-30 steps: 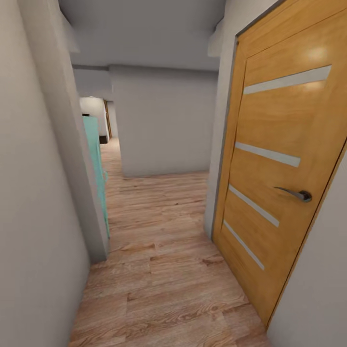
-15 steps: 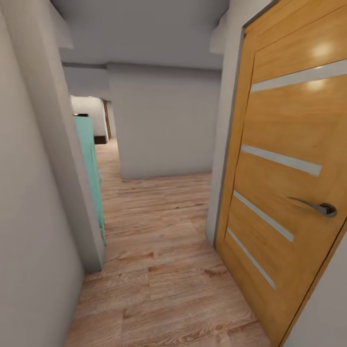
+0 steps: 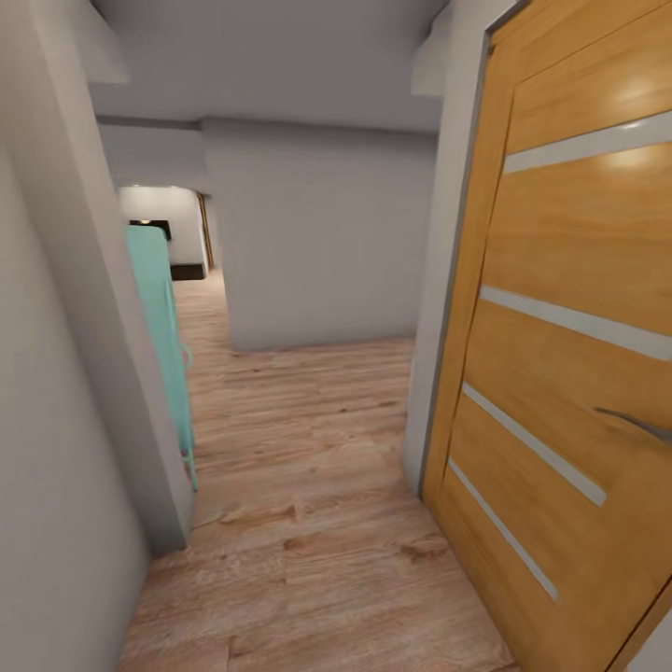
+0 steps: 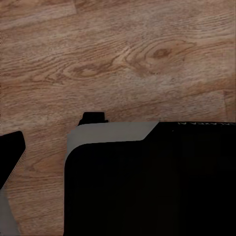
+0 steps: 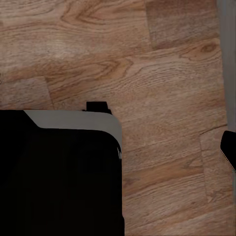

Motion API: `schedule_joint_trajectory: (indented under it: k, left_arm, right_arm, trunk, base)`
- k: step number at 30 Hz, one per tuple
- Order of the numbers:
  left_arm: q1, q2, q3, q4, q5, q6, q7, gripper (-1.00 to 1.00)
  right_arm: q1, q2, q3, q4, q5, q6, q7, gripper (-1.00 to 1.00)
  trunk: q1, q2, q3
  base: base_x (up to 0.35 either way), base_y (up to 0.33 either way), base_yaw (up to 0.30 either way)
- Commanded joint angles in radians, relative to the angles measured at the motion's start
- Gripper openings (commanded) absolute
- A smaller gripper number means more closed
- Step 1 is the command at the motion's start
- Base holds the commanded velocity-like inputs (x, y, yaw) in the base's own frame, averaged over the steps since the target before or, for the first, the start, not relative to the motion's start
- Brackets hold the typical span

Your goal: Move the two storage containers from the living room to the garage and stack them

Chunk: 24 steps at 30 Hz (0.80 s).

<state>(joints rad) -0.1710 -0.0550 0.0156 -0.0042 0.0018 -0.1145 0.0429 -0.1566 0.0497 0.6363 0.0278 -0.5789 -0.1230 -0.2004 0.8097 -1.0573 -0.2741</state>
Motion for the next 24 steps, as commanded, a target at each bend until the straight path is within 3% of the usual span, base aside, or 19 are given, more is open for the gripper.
schedule_joint_trajectory:
  k: [1,24]
  left_arm:
    - [-0.001,0.000,0.001,0.001,0.000,-0.004,0.003,1.00]
    - [-0.001,0.000,0.001,0.001,0.000,-0.004,0.003,1.00]
  right_arm:
    - [-0.001,0.001,0.008,0.003,-0.009,-0.005,-0.001,1.00]
    - [-0.001,0.001,0.008,0.003,-0.009,-0.005,-0.001,1.00]
  trunk:
    - [0.001,-0.001,-0.001]
    - [0.001,-0.001,-0.001]
  base:
    - [0.322,0.000,0.000]
    - [0.322,0.000,0.000]
